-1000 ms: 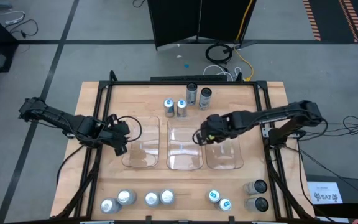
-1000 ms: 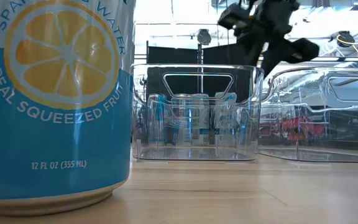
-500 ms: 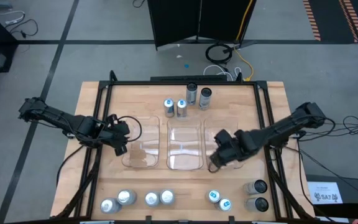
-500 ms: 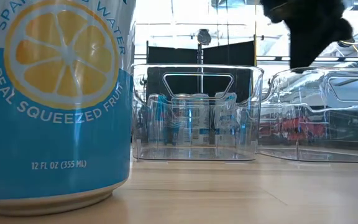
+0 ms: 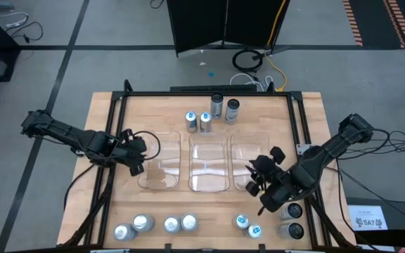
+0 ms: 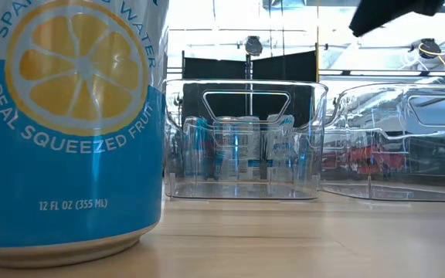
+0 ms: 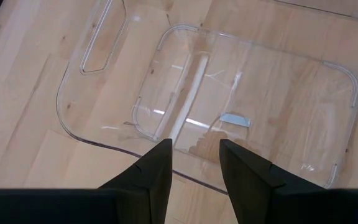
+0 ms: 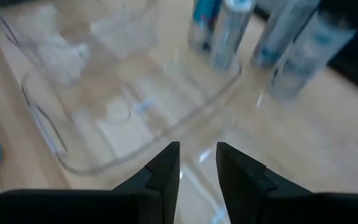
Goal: Sort soda cans
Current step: Put the bottom left blue-white soda can into the left transparent bin
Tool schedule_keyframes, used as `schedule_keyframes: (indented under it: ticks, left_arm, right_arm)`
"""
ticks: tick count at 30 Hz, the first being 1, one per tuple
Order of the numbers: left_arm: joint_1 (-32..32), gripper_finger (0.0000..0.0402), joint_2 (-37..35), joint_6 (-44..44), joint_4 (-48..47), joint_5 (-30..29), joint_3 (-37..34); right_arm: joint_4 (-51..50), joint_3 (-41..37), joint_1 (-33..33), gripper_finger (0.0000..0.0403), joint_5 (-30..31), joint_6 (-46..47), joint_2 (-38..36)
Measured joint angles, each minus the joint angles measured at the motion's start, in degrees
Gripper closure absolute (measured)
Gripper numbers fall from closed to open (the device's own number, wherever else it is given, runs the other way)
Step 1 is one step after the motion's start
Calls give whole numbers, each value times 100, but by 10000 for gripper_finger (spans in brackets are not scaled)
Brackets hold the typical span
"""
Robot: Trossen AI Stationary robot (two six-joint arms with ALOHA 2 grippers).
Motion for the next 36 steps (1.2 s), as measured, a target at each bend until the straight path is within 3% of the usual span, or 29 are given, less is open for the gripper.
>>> schedule_keyframes:
  ticks: [5, 12, 18, 23, 27, 36]
  left_arm:
    - [0, 257, -2, 0, 0, 0, 0]
    - [-2, 257, -2, 0, 0, 2, 0]
    - [0, 257, -2, 0, 0, 2, 0]
    - [0, 257, 0, 0, 5, 0, 0]
    - [0, 257, -1, 0, 7, 0, 0]
    - [0, 257, -2, 0, 17, 0, 0]
  right_arm:
    - [479, -460, -128, 305, -28, -499, -99]
    - [2206, -2034, -480, 305, -543, -982, -988]
    - [4506, -3140, -1101, 305, -1090, -2957, -2186]
    - [6015, -3426, -1750, 305, -1285, -4525, -2728]
    - [6279, -3426, -2021, 305, -1290, -5020, -2768]
    - [6262, -3426, -2127, 305, -1303, -4919, -2634]
